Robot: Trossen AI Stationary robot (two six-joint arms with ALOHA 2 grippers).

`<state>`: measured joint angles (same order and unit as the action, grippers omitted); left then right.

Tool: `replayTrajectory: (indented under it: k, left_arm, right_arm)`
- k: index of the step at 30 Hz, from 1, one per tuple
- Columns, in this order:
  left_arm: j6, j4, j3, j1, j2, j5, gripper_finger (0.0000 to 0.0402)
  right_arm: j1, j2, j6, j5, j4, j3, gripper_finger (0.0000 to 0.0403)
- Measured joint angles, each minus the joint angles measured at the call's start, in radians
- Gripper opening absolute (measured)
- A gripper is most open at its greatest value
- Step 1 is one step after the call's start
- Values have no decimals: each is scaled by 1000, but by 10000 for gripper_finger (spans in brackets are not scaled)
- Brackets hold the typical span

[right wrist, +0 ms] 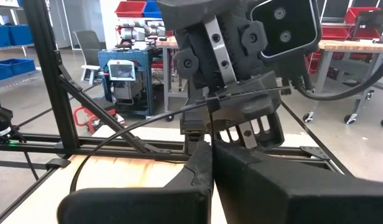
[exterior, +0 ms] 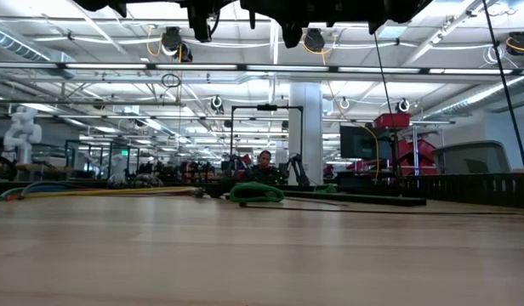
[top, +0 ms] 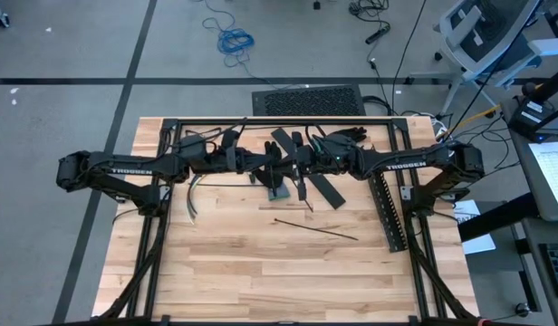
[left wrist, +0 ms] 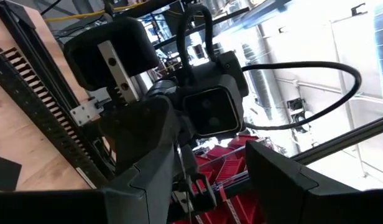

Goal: Ziptie cables
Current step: Wrap the black zip tie on the cable

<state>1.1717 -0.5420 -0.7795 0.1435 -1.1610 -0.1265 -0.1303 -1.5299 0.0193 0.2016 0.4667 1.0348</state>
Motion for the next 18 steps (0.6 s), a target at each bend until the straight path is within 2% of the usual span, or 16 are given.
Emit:
replayTrajectory:
  k: [11, 14, 18]
  left_arm:
    - [0, 2, 0, 0, 0, 4, 134]
    - [-6, 3, 0, 0, 0, 3, 97]
    - [-46, 5, 0, 0, 0, 3, 18]
  right_arm:
    - [-1, 0, 0, 4, -1, 0, 0]
    - [-1, 0, 0, 4, 0, 0, 0]
    - [-1, 0, 1, 5, 1, 0, 0]
